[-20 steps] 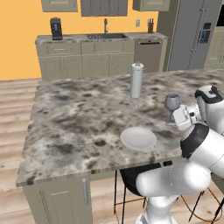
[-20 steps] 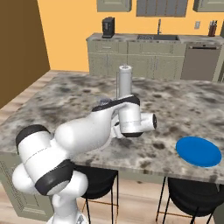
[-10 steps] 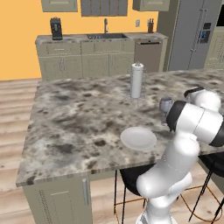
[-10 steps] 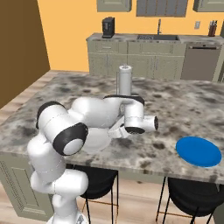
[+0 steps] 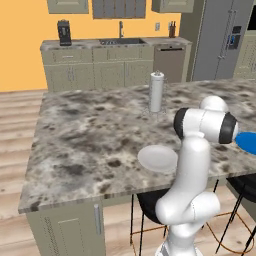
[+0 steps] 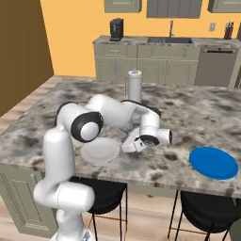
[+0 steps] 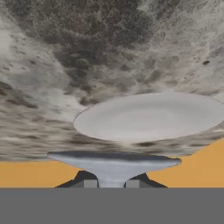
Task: Retrieve the wine glasses from the counter and place one next to each plate.
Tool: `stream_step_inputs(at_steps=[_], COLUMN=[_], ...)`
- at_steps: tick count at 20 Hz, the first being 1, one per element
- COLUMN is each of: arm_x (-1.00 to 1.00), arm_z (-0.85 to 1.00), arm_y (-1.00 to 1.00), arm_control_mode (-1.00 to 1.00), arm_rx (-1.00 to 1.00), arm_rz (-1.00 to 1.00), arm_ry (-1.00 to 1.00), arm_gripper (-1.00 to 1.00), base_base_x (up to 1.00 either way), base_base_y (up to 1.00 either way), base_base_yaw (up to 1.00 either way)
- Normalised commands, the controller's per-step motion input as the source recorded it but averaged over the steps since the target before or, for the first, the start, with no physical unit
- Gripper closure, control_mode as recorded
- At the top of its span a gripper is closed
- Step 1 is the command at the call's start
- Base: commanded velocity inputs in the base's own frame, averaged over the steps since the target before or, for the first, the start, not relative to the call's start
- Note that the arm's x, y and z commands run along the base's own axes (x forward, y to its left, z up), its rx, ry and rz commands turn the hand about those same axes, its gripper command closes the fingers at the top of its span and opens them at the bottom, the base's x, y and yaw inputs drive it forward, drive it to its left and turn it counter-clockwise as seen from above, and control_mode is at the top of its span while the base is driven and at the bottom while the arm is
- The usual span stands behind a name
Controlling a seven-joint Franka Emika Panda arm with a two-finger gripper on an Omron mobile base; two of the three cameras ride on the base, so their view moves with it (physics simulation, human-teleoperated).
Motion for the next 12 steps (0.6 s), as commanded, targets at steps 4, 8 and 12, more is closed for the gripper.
stream_step_inputs(at_steps=[4,8,12], arm_x=[0.23,0.28,0.32], arm_z=[-0.34,-0.36,-0.39], arm_y=[-0.01,-0.02,0.00], arm_control_mode=[-1.00,-1.00,-1.00], arm_rx=[0.01,0.00,0.00], arm_rz=[0.11,0.09,0.01], arm_ry=[0.00,0.01,0.09], arm_gripper=[1.00,1.00,1.00], base_base_x=[0.00,0.00,0.00], base_base_y=[0.00,0.00,0.00], base_base_yaw=[0.00,0.00,0.00])
